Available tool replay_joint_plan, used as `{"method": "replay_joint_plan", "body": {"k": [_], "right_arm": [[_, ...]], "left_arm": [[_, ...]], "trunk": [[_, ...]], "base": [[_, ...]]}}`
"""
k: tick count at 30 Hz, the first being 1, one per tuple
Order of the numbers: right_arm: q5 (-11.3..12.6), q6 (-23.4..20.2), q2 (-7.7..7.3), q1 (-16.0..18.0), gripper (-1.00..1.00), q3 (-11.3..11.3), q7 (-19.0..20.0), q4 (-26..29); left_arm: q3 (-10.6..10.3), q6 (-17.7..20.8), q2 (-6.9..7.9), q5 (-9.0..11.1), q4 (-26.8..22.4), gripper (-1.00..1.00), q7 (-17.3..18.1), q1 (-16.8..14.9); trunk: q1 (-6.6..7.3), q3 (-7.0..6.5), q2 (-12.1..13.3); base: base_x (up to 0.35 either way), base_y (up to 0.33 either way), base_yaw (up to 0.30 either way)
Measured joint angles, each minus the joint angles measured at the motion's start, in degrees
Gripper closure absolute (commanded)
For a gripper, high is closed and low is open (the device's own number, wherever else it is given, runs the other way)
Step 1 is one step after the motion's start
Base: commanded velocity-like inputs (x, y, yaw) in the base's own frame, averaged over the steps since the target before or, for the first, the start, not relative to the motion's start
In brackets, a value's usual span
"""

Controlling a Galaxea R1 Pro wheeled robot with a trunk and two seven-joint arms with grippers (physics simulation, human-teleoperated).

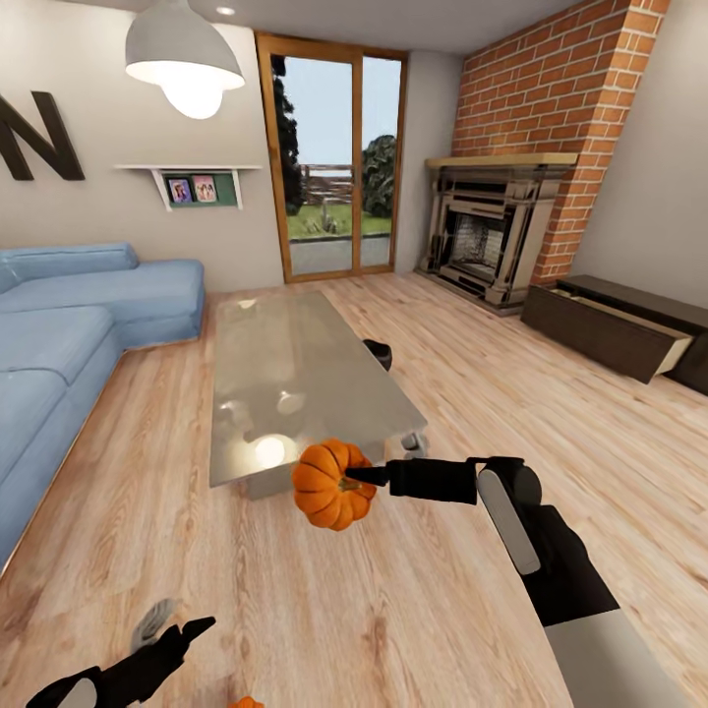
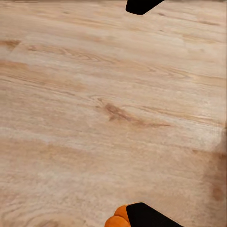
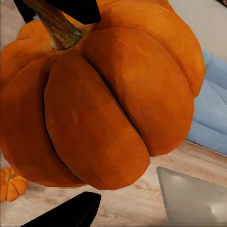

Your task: Place each of the two pumpkins and all three candles from the living room inside a cabinet in the living room (use any cabinet), then make sure every cabinet is closed, and position the cauldron so it is next to a table in the living room.

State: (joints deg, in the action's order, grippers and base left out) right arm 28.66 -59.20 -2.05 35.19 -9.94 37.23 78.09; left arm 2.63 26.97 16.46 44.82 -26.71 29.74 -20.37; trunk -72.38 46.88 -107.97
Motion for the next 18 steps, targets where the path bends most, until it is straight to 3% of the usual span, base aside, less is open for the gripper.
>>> {"method": "replay_joint_plan", "body": {"k": [2, 5, 7, 9, 12, 18], "right_arm": [[-0.1, -0.1, 0.03, 0.0, 1.0, 0.0, -0.7, 0.0], [-0.2, -0.2, 0.05, 0.0, 1.0, -0.1, -1.2, 0.0], [0.1, -0.2, 0.04, 0.0, 1.0, 0.0, -1.3, 0.0], [0.4, -0.2, 0.0, 0.0, 1.0, 0.0, -1.3, 0.0], [0.2, -0.2, 0.09, 0.0, 1.0, 0.0, -1.4, -0.5], [0.3, -0.2, 0.01, 0.0, 1.0, 0.1, -1.4, -0.9]], "left_arm": [[0.2, 0.3, 0.77, 0.1, -0.1, -1.0, 0.4, 0.0], [0.4, 1.3, 4.18, 0.9, -1.8, -1.0, 0.9, -0.8], [0.5, 4.8, 6.6, 2.0, -3.4, -1.0, 0.9, -1.9], [0.5, 9.1, 8.12, 3.9, -4.2, -1.0, 1.0, -2.4], [0.5, 11.7, 8.76, 5.7, -4.4, -1.0, 1.0, -2.6], [0.5, 12.6, 8.9, 6.4, -4.5, -1.0, 0.9, -2.7]], "trunk": [[-0.44, 0.36, -0.8], [-1.1, 0.89, -2.0], [-1.54, 1.25, -2.8], [-1.98, 1.61, -3.6], [-2.64, 2.15, -4.8], [-3.95, 3.23, -7.2]], "base": [[0.0, 0.0, 0.0], [0.0, 0.0, 0.0], [0.0, 0.0, 0.0], [0.0, 0.0, 0.0], [0.0, 0.0, 0.0], [0.0, 0.0, 0.0]]}}
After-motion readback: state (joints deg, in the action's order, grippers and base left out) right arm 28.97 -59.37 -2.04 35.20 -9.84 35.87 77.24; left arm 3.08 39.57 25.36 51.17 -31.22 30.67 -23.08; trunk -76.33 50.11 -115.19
